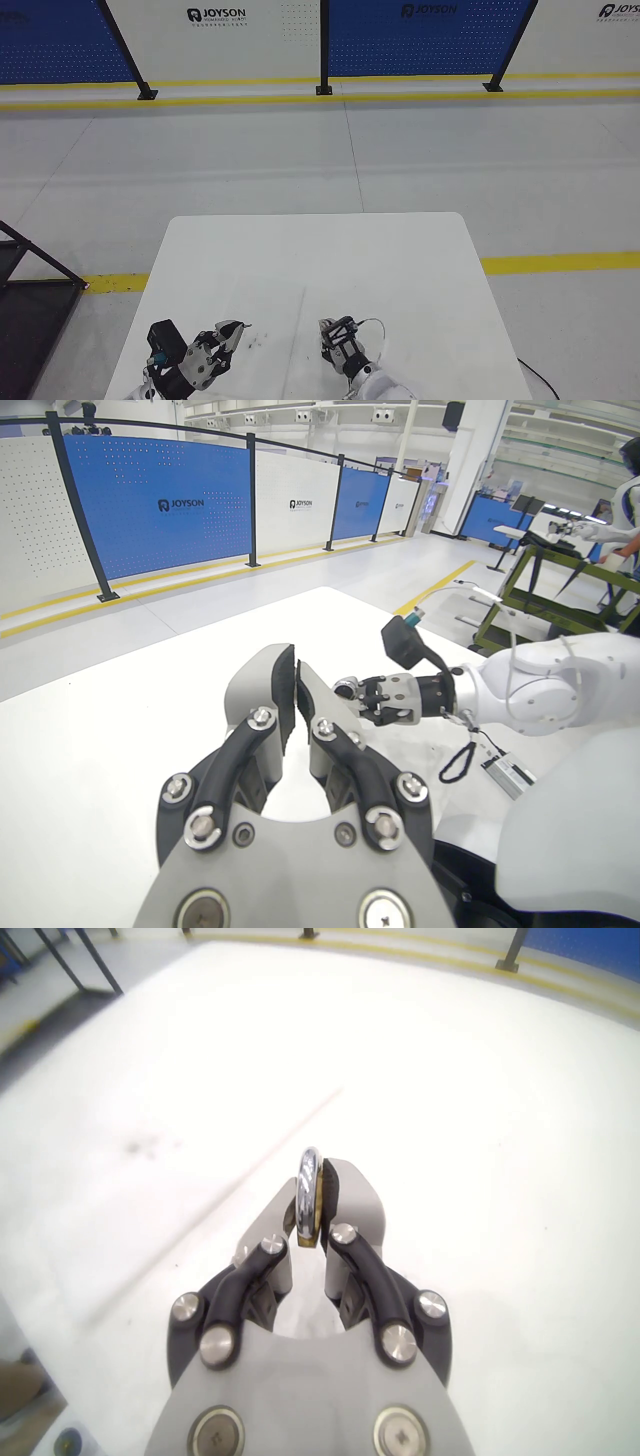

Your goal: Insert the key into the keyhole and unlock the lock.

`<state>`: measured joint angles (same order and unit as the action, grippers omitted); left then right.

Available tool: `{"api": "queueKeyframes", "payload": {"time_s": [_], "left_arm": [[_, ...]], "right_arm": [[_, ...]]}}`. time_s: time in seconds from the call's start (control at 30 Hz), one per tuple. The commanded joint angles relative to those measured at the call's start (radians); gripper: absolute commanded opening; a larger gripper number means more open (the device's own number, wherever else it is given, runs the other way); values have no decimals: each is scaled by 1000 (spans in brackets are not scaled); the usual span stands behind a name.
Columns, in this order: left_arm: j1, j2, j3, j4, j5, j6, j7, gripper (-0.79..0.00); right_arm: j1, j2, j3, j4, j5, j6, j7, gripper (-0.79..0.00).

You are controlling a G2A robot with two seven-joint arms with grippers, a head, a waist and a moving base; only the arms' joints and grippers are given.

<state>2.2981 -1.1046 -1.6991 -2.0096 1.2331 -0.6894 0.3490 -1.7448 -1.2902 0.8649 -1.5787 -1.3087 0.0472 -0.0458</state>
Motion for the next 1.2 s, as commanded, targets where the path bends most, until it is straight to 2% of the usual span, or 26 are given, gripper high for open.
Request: {"api": "queueKeyframes", "payload": {"time_s": [0.0,0.13,0.23,0.43,0.6,0.73,0.93,1.17], "left_arm": [[-17,-1,10,-4,-14,7,-5,-785],[-35,-3,36,-14,-5,28,3,-785],[-47,-4,58,-7,-19,22,28,-785],[-88,-3,100,47,-174,-71,0,-785],[-136,-3,138,102,-319,-165,-16,-785],[-171,-4,169,136,-388,-193,-20,-785],[-210,-7,216,169,-462,-232,-37,-785],[-212,-7,216,169,-465,-233,-39,-785]], "right_arm": [[-2,4,18,10,30,-61,-86,-785],[-1,10,42,34,72,-153,-212,-785],[9,15,53,57,101,-277,-332,-785],[11,21,58,86,99,-409,-522,-785],[13,27,46,103,92,-564,-689,-785],[32,25,27,131,90,-656,-791,-785],[90,24,-6,186,59,-803,-868,-785],[90,24,-6,186,59,-803,-868,-785]]}}
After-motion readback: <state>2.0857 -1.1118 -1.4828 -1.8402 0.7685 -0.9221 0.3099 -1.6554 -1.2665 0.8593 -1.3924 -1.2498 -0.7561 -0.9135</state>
